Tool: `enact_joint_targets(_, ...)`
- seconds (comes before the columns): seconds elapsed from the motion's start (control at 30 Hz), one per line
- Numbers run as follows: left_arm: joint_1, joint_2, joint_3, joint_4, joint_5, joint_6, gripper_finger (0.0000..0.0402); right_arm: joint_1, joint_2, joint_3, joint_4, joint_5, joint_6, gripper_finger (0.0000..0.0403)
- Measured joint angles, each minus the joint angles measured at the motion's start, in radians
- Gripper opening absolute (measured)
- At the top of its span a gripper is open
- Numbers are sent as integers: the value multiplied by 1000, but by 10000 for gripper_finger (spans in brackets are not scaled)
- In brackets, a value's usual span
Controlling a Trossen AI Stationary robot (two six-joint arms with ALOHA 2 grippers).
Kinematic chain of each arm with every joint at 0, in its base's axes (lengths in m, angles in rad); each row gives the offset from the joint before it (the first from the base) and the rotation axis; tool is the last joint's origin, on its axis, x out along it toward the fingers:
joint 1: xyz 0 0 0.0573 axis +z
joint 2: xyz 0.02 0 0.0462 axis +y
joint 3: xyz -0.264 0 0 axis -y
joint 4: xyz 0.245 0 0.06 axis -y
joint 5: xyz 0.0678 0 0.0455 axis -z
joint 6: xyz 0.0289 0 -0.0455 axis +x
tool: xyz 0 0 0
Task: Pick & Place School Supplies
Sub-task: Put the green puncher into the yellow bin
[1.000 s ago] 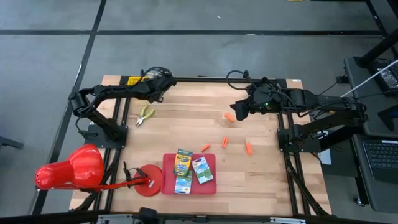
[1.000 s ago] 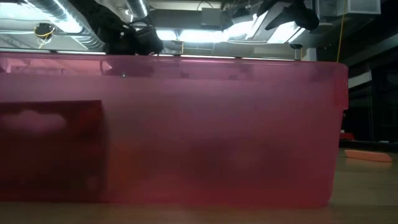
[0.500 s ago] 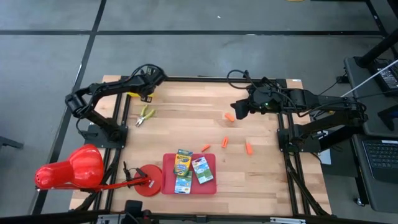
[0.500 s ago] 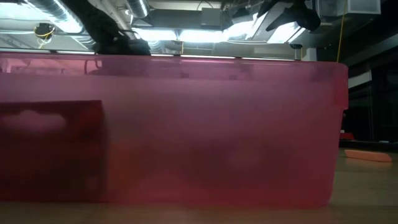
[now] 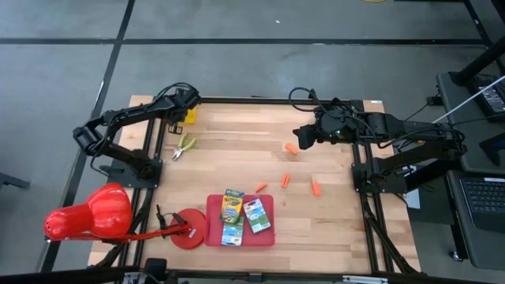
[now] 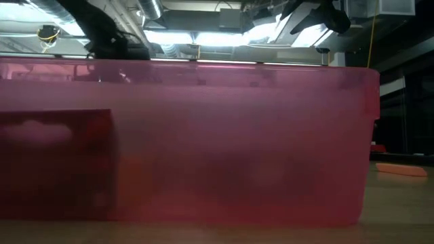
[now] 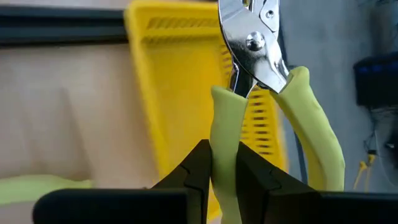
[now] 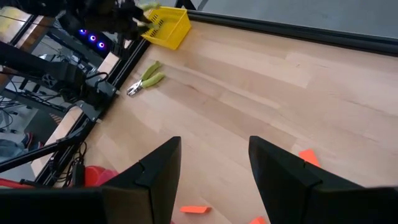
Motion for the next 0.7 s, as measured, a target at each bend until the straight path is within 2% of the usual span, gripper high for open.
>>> enact_joint_targets(0.13, -1, -34, -100, 68, 37, -17, 40, 0, 0, 0, 0, 0, -1, 194)
enact_joint_targets(0.27, -3, -50, -171, 233, 14, -3, 40, 0, 0, 0, 1, 0, 3, 194)
enact_joint_targets(0.57, 45, -50, -184, 316, 35, 29, 40, 7, 0, 0, 1, -3, 25, 194)
enact_joint_targets(0.7, 63, -39, -184, 372, 61, 77, 56, 20, 0, 0, 1, 13, 43, 194)
